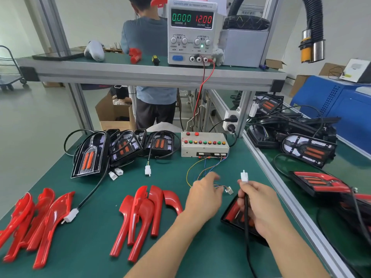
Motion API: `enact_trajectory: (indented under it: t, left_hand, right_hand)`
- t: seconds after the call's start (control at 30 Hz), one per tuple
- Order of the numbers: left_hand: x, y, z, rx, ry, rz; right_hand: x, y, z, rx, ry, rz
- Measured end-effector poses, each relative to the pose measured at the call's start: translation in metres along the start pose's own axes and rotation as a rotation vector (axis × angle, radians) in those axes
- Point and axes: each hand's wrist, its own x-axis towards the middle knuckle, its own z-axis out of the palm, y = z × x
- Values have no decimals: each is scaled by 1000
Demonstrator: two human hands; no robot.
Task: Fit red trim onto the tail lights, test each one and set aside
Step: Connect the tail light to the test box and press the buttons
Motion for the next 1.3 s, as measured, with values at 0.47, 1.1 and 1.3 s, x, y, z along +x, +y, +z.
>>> enact_trajectory:
  t: [0.47, 1.1, 1.3]
  left_hand:
    - [51, 3, 34, 780, -124, 393]
    - [53, -17, -46, -169, -370, 346]
    - [49, -13, -49, -159, -388, 325]
  right_hand:
    - [1, -3, -15, -23, -69, -1]
    - [5, -19, -7, -863, -206, -520]
    - [10, -17, -8, -905, -253, -504]
